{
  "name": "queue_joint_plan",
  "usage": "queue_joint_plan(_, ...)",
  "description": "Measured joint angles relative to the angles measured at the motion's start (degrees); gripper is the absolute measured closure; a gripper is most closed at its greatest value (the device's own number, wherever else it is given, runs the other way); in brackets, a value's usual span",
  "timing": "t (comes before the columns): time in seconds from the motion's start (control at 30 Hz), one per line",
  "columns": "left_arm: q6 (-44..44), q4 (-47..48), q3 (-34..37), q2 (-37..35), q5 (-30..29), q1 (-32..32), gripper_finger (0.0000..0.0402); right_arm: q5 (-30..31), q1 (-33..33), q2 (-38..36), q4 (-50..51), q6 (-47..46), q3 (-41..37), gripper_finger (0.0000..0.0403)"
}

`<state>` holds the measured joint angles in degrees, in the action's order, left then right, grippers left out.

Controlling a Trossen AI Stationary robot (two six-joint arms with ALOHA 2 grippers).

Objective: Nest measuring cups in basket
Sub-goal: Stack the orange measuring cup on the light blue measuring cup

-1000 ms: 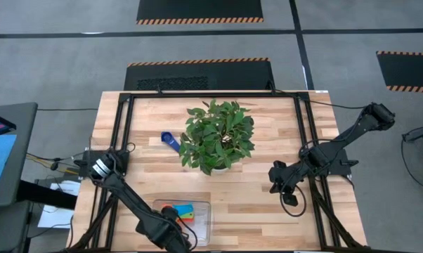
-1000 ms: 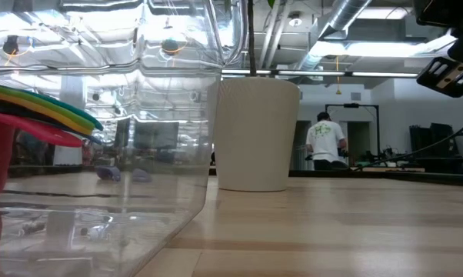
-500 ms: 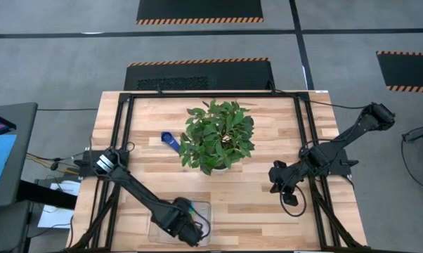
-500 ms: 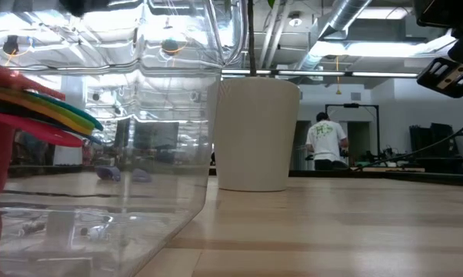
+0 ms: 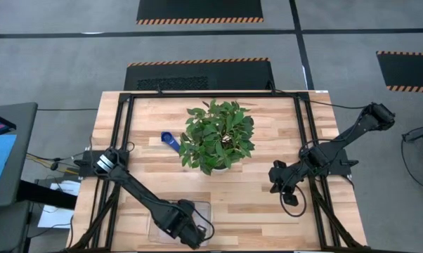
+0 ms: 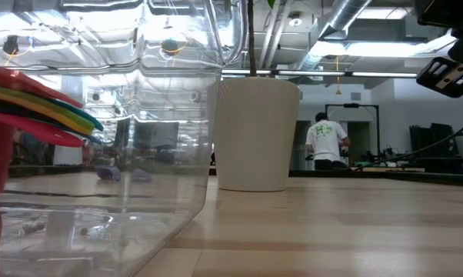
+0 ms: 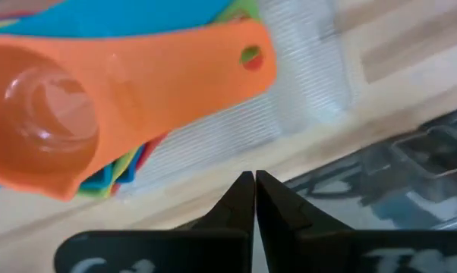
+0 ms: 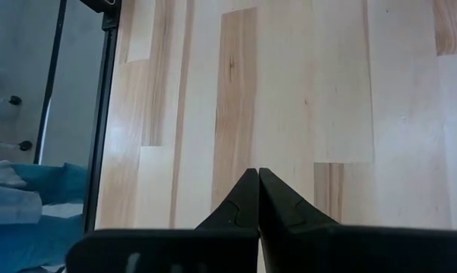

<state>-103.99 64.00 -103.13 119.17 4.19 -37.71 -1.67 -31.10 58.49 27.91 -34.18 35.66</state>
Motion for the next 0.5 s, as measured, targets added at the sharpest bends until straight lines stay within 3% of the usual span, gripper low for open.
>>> queue_joint_plan(0.5,14.85,-0.79,0.02,0.0,-4.44,0.41,0.0401,0.0,0.01,0.0,0.31,0.18,0.0,0.039)
